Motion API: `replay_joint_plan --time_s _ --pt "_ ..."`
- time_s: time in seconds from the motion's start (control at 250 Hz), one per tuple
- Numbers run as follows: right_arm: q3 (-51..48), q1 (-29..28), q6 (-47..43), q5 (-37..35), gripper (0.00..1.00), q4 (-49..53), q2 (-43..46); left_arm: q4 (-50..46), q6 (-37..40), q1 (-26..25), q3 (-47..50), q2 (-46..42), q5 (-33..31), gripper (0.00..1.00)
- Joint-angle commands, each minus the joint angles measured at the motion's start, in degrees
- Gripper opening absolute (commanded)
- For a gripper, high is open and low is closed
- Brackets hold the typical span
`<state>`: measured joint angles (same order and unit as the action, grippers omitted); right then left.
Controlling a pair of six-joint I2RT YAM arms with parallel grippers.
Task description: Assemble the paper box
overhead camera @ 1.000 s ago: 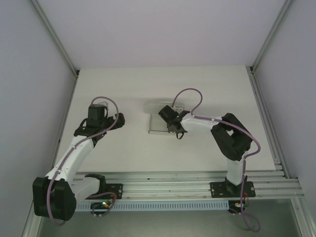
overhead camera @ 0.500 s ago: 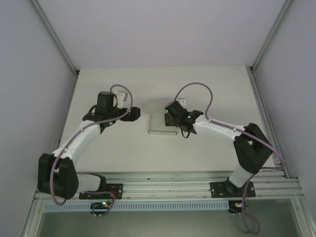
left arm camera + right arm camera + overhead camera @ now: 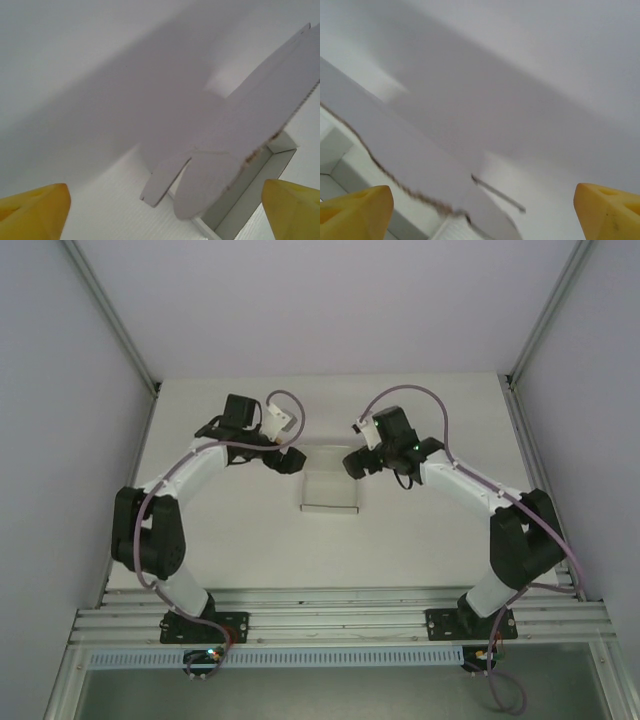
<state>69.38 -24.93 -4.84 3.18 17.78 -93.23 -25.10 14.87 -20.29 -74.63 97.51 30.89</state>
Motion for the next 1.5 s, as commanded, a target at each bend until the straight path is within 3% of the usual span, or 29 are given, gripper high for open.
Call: replay_joint_plan --time_s 0.0,0.164,0.288,0.323,0.435,0.543,0.875,1.286,1.386,1.498 --pt "4.0 3.1 -5.9 9.2 0.9 4.5 -3.3 -7.1 8.8 -0.5 -5.7 3.3 3.8 0.91" --pt "7.7 4.1 -8.0 9.4 0.72 9.6 -6.4 -14.4 12.8 -1.1 -12.1 7.6 1.2 0.69" --pt "7.3 4.2 -8.5 11.7 0.66 9.7 -5.9 -18.3 16.6 -2.0 -13.9 9.1 0.7 0.61" --pt "7.3 4.1 -8.1 11.4 0.59 9.7 -5.7 -18.4 17.2 -2.6 -14.1 9.4 -0.3 0.58" --pt "7.1 4.1 -7.7 11.8 0.44 9.7 -5.5 -19.2 17.7 -3.3 -15.0 10.2 -3.3 0.36" --pt "7.6 4.1 -7.0 11.4 0.32 11.2 -5.7 -18.8 17.1 -4.8 -14.8 9.9 -4.5 0.24" --pt "6.0 4.1 -5.5 8.4 0.1 10.7 -2.6 -16.9 14.9 -6.4 -12.3 7.5 -12.8 0.15" --pt "4.1 1.5 -3.8 4.3 0.06 10.0 -1.2 -14.6 10.5 -8.5 -12.0 6.4 -15.5 0.01" --pt "4.0 1.0 2.1 0.1 0.02 7.9 -1.1 -12.7 5.2 -8.8 -12.3 6.6 -17.0 0.0" --pt "2.9 0.7 14.6 -4.3 0.01 3.0 -0.4 -9.2 -5.0 -9.0 -11.4 6.1 -18.6 0.0"
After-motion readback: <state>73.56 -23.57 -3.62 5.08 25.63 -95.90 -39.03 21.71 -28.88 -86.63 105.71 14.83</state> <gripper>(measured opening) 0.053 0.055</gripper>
